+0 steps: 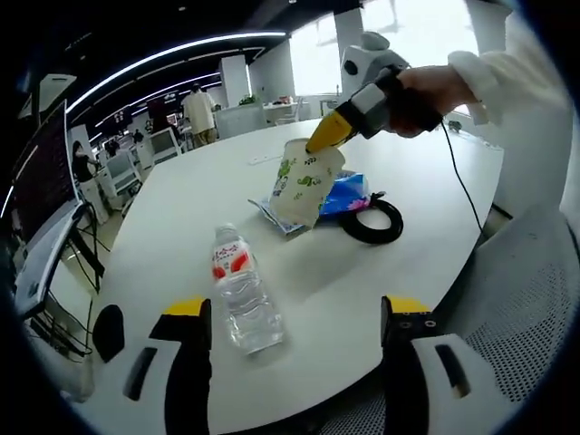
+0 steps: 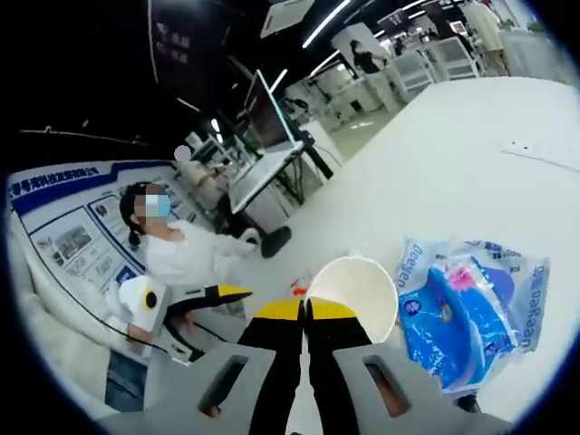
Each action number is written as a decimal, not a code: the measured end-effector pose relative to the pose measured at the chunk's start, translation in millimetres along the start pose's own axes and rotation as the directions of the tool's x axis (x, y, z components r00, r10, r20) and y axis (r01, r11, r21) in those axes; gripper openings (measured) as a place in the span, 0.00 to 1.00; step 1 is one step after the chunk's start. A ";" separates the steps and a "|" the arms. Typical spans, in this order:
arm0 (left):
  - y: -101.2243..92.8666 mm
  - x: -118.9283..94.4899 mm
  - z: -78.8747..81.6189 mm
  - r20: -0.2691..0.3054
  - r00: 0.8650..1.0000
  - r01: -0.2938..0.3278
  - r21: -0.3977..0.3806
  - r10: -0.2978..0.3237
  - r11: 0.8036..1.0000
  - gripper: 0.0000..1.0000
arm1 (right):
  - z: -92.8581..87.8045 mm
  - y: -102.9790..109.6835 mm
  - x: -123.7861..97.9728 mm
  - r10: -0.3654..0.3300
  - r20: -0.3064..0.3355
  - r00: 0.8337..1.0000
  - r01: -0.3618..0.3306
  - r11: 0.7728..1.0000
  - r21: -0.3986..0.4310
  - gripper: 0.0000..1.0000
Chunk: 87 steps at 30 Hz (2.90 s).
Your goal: Arrange the tabletop items into an orderly group along one side of the table until the central work area is clear of visible clutter.
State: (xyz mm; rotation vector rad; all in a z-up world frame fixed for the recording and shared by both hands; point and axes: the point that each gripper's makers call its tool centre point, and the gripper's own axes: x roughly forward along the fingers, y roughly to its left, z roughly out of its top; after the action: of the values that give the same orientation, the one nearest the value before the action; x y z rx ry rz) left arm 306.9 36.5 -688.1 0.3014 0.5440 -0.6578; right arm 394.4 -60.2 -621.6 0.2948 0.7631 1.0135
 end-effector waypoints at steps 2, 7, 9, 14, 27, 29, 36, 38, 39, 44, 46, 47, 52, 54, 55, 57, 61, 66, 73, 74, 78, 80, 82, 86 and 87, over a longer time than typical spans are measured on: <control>0.2 -0.2 1.1 0.007 1.000 0.001 -0.005 0.000 1.000 0.81 | 5.8 -1.6 -3.7 -0.013 -0.002 1.000 0.013 1.000 -0.015 0.00; 0.8 -0.9 2.0 0.012 1.000 -0.001 -0.011 0.002 1.000 0.82 | 22.3 -4.0 -10.1 -0.036 0.005 0.999 0.036 0.998 -0.052 0.00; 1.3 -1.0 2.1 0.013 1.000 -0.004 -0.009 0.004 1.000 0.82 | 29.8 -6.1 -12.3 -0.045 0.015 0.999 0.046 0.997 -0.059 0.00; 0.6 -1.5 1.6 0.007 1.000 -0.007 0.004 0.006 1.000 0.81 | 43.0 -11.8 -15.4 -0.065 0.025 0.998 0.066 0.995 -0.078 0.00; -0.1 0.4 -3.2 -0.020 1.000 -0.010 0.029 0.010 1.000 0.78 | 75.5 -38.1 -18.9 -0.172 0.038 0.984 0.176 0.950 -0.258 0.00; 0.1 0.4 -3.4 -0.022 1.000 -0.011 0.030 0.011 1.000 0.78 | 77.7 -44.5 -17.8 -0.197 0.018 0.980 0.193 0.932 -0.308 0.00; 0.2 1.7 -7.0 -0.039 0.999 -0.011 0.041 0.012 0.999 0.76 | 81.2 -61.3 -10.3 -0.247 -0.051 0.968 0.206 0.890 -0.407 0.00; 0.7 1.9 -7.5 -0.041 0.999 -0.013 0.044 0.015 0.999 0.75 | 80.2 -67.4 -8.4 -0.267 -0.074 0.961 0.208 0.871 -0.445 0.00; 1.0 2.0 -7.9 -0.043 0.999 -0.015 0.045 0.016 0.999 0.74 | 78.0 -71.2 -7.8 -0.277 -0.099 0.956 0.201 0.859 -0.470 0.00; 2.3 2.0 -8.5 -0.045 0.999 -0.022 0.055 0.024 0.998 0.73 | 75.9 -85.0 -4.8 -0.320 -0.146 0.936 0.189 0.807 -0.560 0.00; 3.2 2.0 -9.1 -0.048 0.998 -0.025 0.056 0.028 0.998 0.73 | 75.9 -90.1 -3.8 -0.338 -0.156 0.928 0.186 0.784 -0.592 0.00; 3.3 2.1 -9.7 -0.051 0.998 -0.025 0.058 0.028 0.998 0.72 | 76.2 -91.8 -3.2 -0.344 -0.157 0.926 0.186 0.776 -0.602 0.00; 2.2 2.5 -10.9 -0.056 0.998 -0.021 0.068 0.025 0.997 0.71 | 78.7 -106.2 2.0 -0.390 -0.158 0.907 0.200 0.730 -0.654 0.00; 2.5 2.7 -11.9 -0.060 0.998 -0.021 0.071 0.026 0.997 0.71 | 79.0 -111.1 2.7 -0.408 -0.162 0.898 0.198 0.705 -0.681 0.00; 2.5 2.8 -12.3 -0.061 0.998 -0.021 0.072 0.026 0.997 0.71 | 78.7 -112.1 3.8 -0.411 -0.165 0.897 0.194 0.699 -0.688 0.00; 2.6 2.8 -13.3 -0.066 0.997 -0.021 0.075 0.025 0.997 0.71 | 77.8 -114.6 6.5 -0.408 -0.173 0.896 0.185 0.700 -0.690 0.00; 2.6 2.9 -14.9 -0.073 0.997 -0.020 0.083 0.026 0.996 0.70 | 75.9 -119.9 11.4 -0.403 -0.192 0.895 0.171 0.706 -0.687 0.00; 3.9 2.8 -17.3 -0.083 0.996 -0.024 0.093 0.032 0.995 0.68 | 74.3 -129.3 16.1 -0.416 -0.201 0.887 0.169 0.698 -0.696 0.00; 5.5 2.7 -21.3 -0.099 0.994 -0.026 0.109 0.037 0.994 0.66 | 73.3 -144.1 26.8 -0.412 -0.207 0.888 0.179 0.721 -0.669 0.00; 5.7 2.7 -21.8 -0.101 0.994 -0.027 0.110 0.038 0.994 0.65 | 72.4 -147.1 29.0 -0.415 -0.212 0.885 0.181 0.726 -0.664 0.00; 8.3 2.5 -23.1 -0.104 0.993 -0.035 0.113 0.047 0.993 0.64 | 70.1 -151.5 36.5 -0.419 -0.223 0.880 0.175 0.723 -0.668 0.00; 9.2 2.4 -23.9 -0.107 0.993 -0.037 0.116 0.049 0.993 0.63 | 70.5 -153.2 38.7 -0.421 -0.223 0.879 0.177 0.724 -0.667 0.00; 9.5 2.5 -25.0 -0.111 0.993 -0.036 0.118 0.049 0.992 0.63 | 71.6 -156.5 41.8 -0.421 -0.222 0.880 0.182 0.729 -0.660 0.00; 9.6 2.6 -26.5 -0.116 0.992 -0.032 0.124 0.047 0.992 0.62 | 69.4 -159.0 46.2 -0.424 -0.228 0.876 0.181 0.730 -0.659 0.00; 9.7 2.6 -26.7 -0.116 0.992 -0.032 0.125 0.047 0.992 0.62 | 68.9 -159.5 46.8 -0.426 -0.229 0.875 0.182 0.729 -0.660 0.00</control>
State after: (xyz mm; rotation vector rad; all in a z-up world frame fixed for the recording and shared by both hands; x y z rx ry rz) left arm 304.7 54.0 -710.5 0.4684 0.6109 -0.6390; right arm 560.6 -95.0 -681.3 -0.6114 0.7328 0.9479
